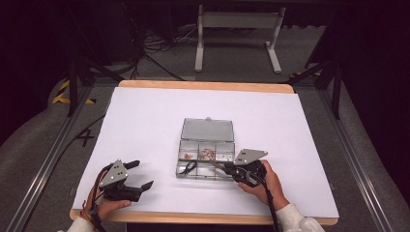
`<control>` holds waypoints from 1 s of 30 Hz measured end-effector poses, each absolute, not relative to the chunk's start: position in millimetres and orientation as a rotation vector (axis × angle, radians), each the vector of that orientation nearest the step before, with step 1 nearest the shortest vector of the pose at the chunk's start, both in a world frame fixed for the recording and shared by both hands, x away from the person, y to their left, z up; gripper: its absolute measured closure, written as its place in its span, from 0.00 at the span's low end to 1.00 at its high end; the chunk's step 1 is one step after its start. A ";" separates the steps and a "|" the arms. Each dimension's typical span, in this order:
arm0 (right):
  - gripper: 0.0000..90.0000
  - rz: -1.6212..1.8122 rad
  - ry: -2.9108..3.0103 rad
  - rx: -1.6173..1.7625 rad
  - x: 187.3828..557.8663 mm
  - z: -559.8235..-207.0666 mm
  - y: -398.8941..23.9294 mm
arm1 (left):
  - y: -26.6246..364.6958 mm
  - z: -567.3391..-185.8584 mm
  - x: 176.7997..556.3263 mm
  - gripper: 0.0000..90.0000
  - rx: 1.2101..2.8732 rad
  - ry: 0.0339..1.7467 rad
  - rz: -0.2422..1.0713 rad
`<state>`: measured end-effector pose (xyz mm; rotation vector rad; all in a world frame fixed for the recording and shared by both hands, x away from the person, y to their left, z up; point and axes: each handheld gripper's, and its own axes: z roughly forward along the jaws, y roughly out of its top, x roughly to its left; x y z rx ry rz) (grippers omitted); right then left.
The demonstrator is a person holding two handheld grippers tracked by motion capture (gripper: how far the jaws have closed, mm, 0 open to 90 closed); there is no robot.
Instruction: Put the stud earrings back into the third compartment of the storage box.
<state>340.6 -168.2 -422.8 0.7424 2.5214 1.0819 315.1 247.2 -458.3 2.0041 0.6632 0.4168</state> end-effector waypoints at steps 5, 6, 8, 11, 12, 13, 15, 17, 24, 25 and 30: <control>0.91 1.077 2.525 0.745 341.3 -422.5 -167.6 | 247.3 -458.2 314.9 0.16 2.004 0.660 0.418; 0.91 1.073 2.524 0.744 341.5 -422.4 -167.3 | 247.1 -458.4 314.9 0.16 2.000 0.664 0.416; 0.91 1.071 2.521 0.748 341.6 -422.4 -167.2 | 247.2 -458.3 315.0 0.16 2.003 0.664 0.417; 0.91 1.065 2.519 0.750 342.6 -422.3 -166.7 | 247.1 -458.4 315.2 0.16 2.004 0.663 0.414; 0.91 1.064 2.519 0.751 343.2 -422.2 -166.8 | 246.9 -458.6 315.1 0.16 2.000 0.671 0.405; 0.93 1.067 2.520 0.758 343.5 -422.2 -167.0 | 246.9 -458.6 315.2 0.16 2.000 0.672 0.404; 0.97 1.061 2.523 0.760 344.1 -422.0 -167.5 | 247.0 -458.6 315.2 0.16 1.998 0.671 0.405; 0.98 1.065 2.526 0.760 344.4 -422.2 -168.0 | 246.9 -458.6 314.9 0.16 1.997 0.673 0.404; 1.00 1.069 2.522 0.750 343.1 -421.2 -169.6 | 246.7 -458.5 315.0 0.16 1.999 0.675 0.406; 1.00 1.089 2.510 0.761 343.3 -420.6 -172.1 | 246.8 -458.4 315.1 0.16 1.999 0.676 0.407; 0.96 1.167 2.468 0.786 343.4 -414.5 -181.8 | 245.4 -454.8 316.6 0.17 1.961 0.698 0.386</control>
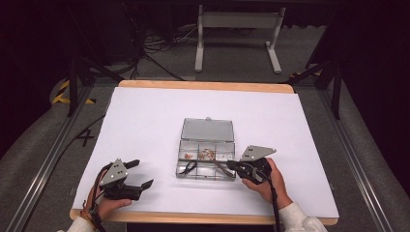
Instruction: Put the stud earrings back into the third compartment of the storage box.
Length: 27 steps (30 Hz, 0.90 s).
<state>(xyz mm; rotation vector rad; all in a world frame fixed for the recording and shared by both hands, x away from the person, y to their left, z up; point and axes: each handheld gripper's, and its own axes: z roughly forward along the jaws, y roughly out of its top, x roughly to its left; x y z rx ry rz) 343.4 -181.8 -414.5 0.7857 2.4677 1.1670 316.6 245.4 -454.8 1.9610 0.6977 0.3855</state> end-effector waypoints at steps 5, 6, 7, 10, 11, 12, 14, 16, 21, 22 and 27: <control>0.92 1.202 2.431 0.800 344.1 -409.3 -188.7 | 234.2 -444.6 318.2 0.22 1.922 0.666 0.368; 0.89 1.209 2.425 0.803 344.4 -408.5 -190.1 | 230.3 -442.9 319.2 0.22 1.931 0.655 0.365; 0.88 1.224 2.418 0.810 345.0 -407.5 -192.2 | 227.7 -441.6 320.5 0.23 1.936 0.638 0.370; 0.85 1.242 2.395 0.818 346.0 -405.2 -197.6 | 221.5 -438.0 322.9 0.24 1.934 0.617 0.359; 0.84 1.254 2.391 0.817 346.0 -404.8 -199.1 | 219.4 -436.7 323.3 0.24 1.920 0.622 0.349; 0.83 1.256 2.388 0.819 346.0 -404.2 -201.2 | 217.9 -435.3 324.1 0.24 1.910 0.624 0.339; 0.81 1.261 2.377 0.832 347.2 -404.0 -205.9 | 214.6 -432.7 326.1 0.23 1.894 0.618 0.334; 0.79 1.268 2.370 0.849 348.7 -404.1 -210.4 | 212.1 -430.6 328.5 0.23 1.886 0.615 0.322; 0.75 1.247 2.351 0.862 352.9 -402.7 -216.8 | 203.7 -426.6 335.4 0.26 1.882 0.611 0.306; 0.74 1.262 2.355 0.860 353.7 -402.1 -218.3 | 203.7 -426.6 335.4 0.26 1.882 0.611 0.306; 0.71 1.269 2.348 0.881 357.3 -402.5 -221.6 | 200.2 -426.0 344.8 0.27 1.878 0.621 0.293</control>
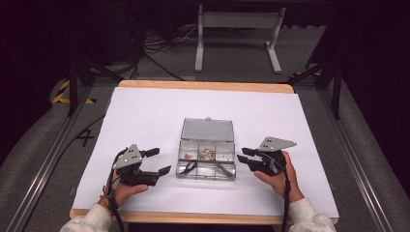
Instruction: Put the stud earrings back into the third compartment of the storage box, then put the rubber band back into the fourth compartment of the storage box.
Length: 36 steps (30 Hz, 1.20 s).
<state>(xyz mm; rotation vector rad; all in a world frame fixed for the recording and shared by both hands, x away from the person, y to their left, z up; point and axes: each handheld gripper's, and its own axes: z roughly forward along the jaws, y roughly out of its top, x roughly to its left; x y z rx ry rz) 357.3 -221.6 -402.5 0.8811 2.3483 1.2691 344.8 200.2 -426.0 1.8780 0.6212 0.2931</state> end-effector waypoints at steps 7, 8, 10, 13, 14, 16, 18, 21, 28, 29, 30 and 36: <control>0.68 1.277 2.350 0.877 358.5 -402.5 -222.1 | 192.8 -426.0 354.3 0.28 1.888 0.605 0.285; 0.68 1.277 2.348 0.879 358.5 -402.5 -222.3 | 192.2 -426.2 355.4 0.28 1.882 0.608 0.278; 0.68 1.287 2.345 0.881 358.8 -402.1 -222.5 | 191.9 -425.8 357.6 0.28 1.888 0.600 0.281; 0.66 1.291 2.340 0.883 359.3 -401.0 -221.8 | 190.0 -425.6 359.0 0.28 1.879 0.614 0.270; 0.66 1.292 2.338 0.884 359.3 -400.7 -221.5 | 189.4 -425.3 359.8 0.28 1.877 0.617 0.270; 0.65 1.296 2.331 0.886 359.6 -399.8 -221.0 | 188.8 -424.9 360.8 0.28 1.874 0.619 0.268; 0.65 1.302 2.330 0.886 359.7 -399.4 -221.0 | 187.4 -424.9 362.0 0.28 1.877 0.623 0.259; 0.64 1.325 2.347 0.871 360.8 -400.2 -220.9 | 185.3 -425.6 365.5 0.28 1.880 0.616 0.243; 0.63 1.338 2.329 0.878 361.4 -395.9 -220.7 | 180.8 -428.4 369.0 0.27 1.910 0.604 0.237; 0.63 1.343 2.322 0.886 361.9 -395.2 -221.1 | 180.2 -429.4 369.5 0.27 1.917 0.610 0.236; 0.63 1.361 2.313 0.899 363.6 -394.9 -221.5 | 179.8 -429.9 369.9 0.27 1.917 0.615 0.239; 0.62 1.372 2.308 0.933 371.7 -392.4 -219.9 | 176.9 -434.4 371.3 0.26 1.935 0.622 0.221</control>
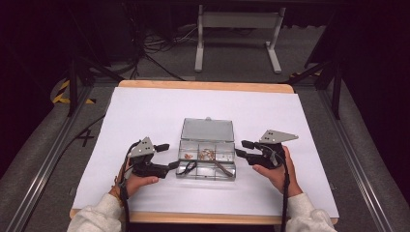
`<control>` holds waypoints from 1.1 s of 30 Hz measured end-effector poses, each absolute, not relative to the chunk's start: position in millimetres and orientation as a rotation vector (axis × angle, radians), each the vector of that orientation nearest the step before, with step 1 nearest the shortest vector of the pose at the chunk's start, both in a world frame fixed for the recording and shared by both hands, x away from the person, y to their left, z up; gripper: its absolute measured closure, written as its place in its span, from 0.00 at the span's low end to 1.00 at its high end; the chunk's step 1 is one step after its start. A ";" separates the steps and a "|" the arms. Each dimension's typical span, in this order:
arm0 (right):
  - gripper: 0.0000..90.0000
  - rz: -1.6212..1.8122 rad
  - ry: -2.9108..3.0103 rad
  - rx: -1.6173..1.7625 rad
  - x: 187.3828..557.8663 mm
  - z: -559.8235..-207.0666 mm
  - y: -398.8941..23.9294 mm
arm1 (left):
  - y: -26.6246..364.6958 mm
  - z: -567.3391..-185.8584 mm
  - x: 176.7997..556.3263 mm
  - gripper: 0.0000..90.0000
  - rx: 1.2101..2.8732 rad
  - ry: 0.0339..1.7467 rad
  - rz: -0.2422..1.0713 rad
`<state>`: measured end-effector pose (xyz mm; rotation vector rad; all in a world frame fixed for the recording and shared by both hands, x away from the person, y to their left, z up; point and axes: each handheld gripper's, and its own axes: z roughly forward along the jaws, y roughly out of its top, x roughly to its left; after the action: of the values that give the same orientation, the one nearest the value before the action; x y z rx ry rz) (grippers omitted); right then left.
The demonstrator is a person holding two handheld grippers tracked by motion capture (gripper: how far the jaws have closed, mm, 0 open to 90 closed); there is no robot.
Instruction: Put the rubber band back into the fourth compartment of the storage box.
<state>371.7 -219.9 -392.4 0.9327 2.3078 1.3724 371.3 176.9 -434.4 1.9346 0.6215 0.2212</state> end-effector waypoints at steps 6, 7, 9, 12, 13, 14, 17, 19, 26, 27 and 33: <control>0.61 1.360 2.314 0.970 386.9 -391.0 -213.6 | 173.5 -441.2 373.5 0.25 1.968 0.620 0.198; 0.61 1.360 2.318 0.981 389.9 -391.3 -212.6 | 173.0 -442.1 373.8 0.25 1.971 0.620 0.190; 0.60 1.341 2.323 0.994 396.4 -391.4 -210.5 | 171.6 -444.2 374.3 0.25 1.979 0.616 0.183; 0.60 1.333 2.329 1.025 405.3 -392.7 -209.5 | 169.3 -447.0 374.7 0.24 1.999 0.608 0.170; 0.59 1.325 2.330 1.039 408.7 -393.5 -209.1 | 168.0 -447.9 374.6 0.24 2.000 0.611 0.166; 0.59 1.326 2.333 1.049 411.9 -394.5 -208.9 | 167.1 -448.5 375.2 0.24 2.005 0.609 0.165; 0.58 1.327 2.338 1.090 420.6 -397.1 -208.0 | 164.5 -449.8 375.9 0.24 2.013 0.607 0.156; 0.58 1.320 2.341 1.094 423.5 -398.1 -207.6 | 164.0 -449.9 376.4 0.24 2.015 0.605 0.157; 0.57 1.284 2.360 1.152 437.0 -405.7 -204.3 | 163.0 -450.3 377.1 0.25 2.016 0.600 0.149; 0.56 1.284 2.360 1.156 438.4 -406.3 -204.3 | 162.7 -450.4 377.0 0.25 2.014 0.599 0.145; 0.55 1.281 2.364 1.199 446.8 -410.4 -205.4 | 162.5 -450.5 377.4 0.27 2.015 0.586 0.140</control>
<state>446.8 -205.4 -410.4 1.1992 2.3637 1.2814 377.4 162.5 -450.5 2.0152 0.5859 0.1404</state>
